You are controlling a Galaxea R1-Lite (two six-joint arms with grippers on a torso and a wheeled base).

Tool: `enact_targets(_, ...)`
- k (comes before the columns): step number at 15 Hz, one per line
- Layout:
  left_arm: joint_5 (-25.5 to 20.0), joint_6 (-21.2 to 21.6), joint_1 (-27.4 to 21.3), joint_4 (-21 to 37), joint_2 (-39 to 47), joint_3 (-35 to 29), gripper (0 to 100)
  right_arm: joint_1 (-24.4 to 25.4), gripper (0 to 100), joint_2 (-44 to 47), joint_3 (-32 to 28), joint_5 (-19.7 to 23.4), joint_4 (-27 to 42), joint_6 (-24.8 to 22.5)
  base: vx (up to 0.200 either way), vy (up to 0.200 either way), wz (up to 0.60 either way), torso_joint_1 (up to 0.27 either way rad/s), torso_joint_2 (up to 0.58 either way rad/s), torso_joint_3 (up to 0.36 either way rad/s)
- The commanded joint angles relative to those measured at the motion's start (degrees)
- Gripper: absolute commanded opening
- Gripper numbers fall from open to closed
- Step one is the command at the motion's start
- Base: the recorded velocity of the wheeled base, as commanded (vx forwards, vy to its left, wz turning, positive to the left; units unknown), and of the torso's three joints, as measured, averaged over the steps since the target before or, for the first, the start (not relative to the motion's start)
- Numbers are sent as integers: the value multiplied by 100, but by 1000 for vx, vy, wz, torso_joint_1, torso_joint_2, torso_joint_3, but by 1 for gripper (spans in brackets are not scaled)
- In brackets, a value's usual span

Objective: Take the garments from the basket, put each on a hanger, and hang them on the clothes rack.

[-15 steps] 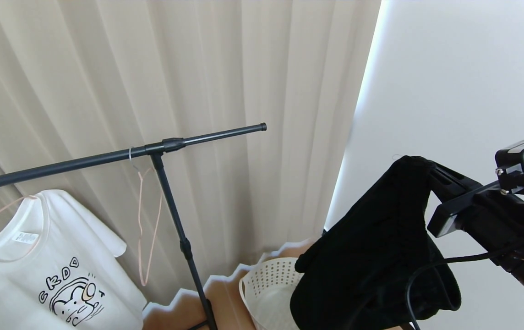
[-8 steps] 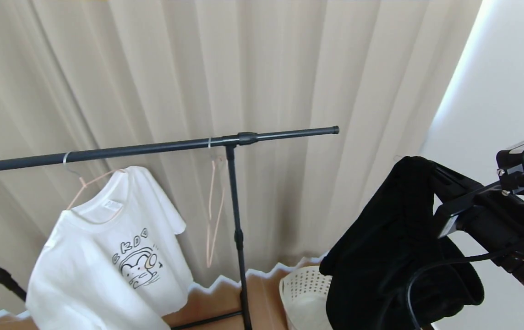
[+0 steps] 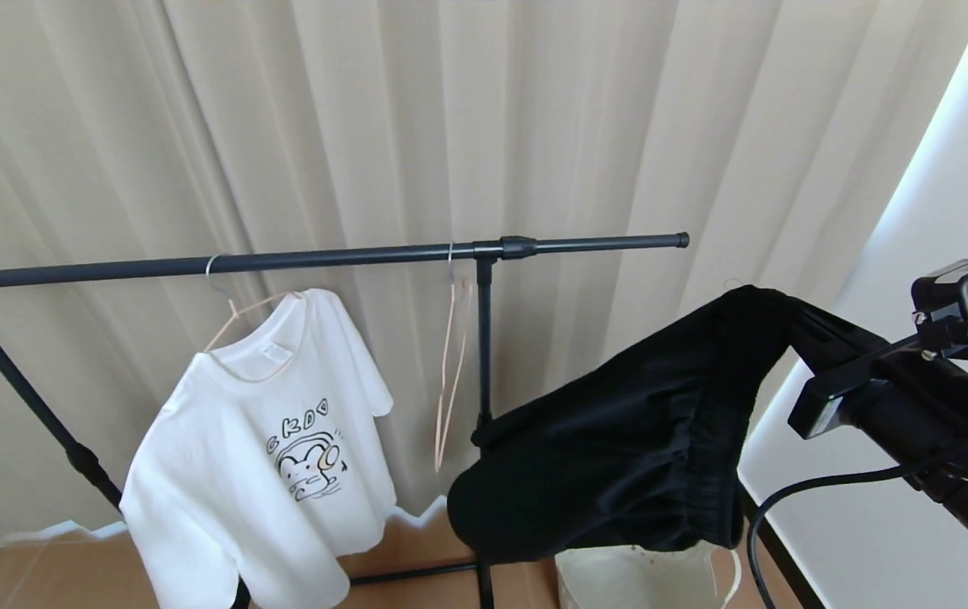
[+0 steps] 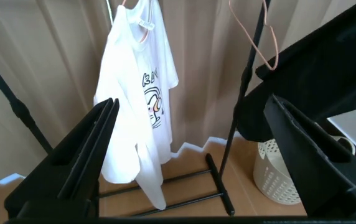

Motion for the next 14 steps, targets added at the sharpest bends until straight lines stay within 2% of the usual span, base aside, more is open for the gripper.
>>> enact_targets(1, 10, -11, 4, -2, 0, 1, 100, 3, 0, -3, 1, -1, -13, -2, 0, 200, 0, -17, 2, 7)
enact_targets(9, 10, -3, 4, 6, 0, 1, 100, 3, 0, -3, 10, -1, -13, -2, 0, 200, 0, 4, 2, 2)
enact_targets(14, 10, -3, 4, -2, 0, 1, 100, 3, 0, -12, 10, -1, -13, -2, 0, 0, 0, 0, 0, 0)
